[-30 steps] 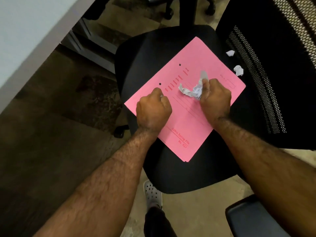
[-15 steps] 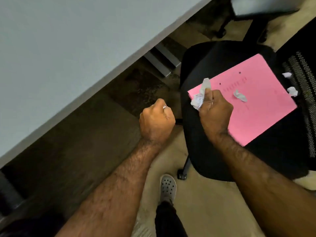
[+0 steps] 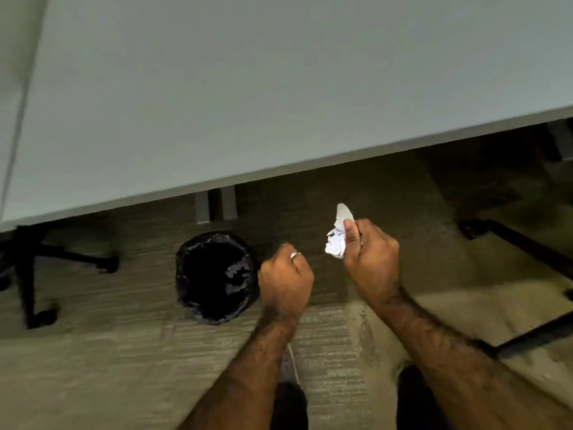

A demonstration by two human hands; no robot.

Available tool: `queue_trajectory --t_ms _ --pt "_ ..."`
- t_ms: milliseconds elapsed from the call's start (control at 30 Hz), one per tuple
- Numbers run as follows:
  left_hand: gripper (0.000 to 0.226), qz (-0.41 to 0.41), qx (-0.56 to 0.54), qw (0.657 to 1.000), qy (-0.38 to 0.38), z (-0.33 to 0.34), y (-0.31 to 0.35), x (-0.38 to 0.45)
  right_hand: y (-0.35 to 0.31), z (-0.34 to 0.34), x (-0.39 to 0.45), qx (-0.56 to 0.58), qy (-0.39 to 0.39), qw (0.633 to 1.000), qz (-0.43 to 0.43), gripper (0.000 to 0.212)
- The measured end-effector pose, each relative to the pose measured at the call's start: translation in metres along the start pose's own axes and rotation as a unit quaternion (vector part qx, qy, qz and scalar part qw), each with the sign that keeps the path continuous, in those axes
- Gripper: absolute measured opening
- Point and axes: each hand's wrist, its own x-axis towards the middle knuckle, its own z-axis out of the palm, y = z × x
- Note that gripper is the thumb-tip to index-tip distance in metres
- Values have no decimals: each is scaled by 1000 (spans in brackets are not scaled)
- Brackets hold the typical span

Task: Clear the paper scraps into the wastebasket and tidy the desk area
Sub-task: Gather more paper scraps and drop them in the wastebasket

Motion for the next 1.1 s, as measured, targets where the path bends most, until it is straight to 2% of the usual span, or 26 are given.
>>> queue_trajectory --t_ms 233,433,533,667,833,967,1100 --pt "31 -71 75 992 70 -75 -165 1 -94 165 -63 25 -156 987 -37 36" --pt "36 -117 94 985 86 -72 -262 21 -105 281 -88 -81 -281 956 -39 42" --pt "42 -129 80 986 72 -58 -294 23 -105 317 -93 -116 -308 942 -69 43" --pt "45 -143 29 987 67 -42 -315 25 -89 339 -99 -166 -331 922 -109 44" --pt "59 -138 34 989 -38 -26 -336 11 -70 346 -111 -186 -412 880 -146 62" --pt "60 -123 56 983 -122 -28 -340 1 -70 339 -115 -224 -456 848 -151 55" --pt "58 -120 87 979 -140 -34 -338 -6 -74 327 -118 -232 -469 840 -145 55"
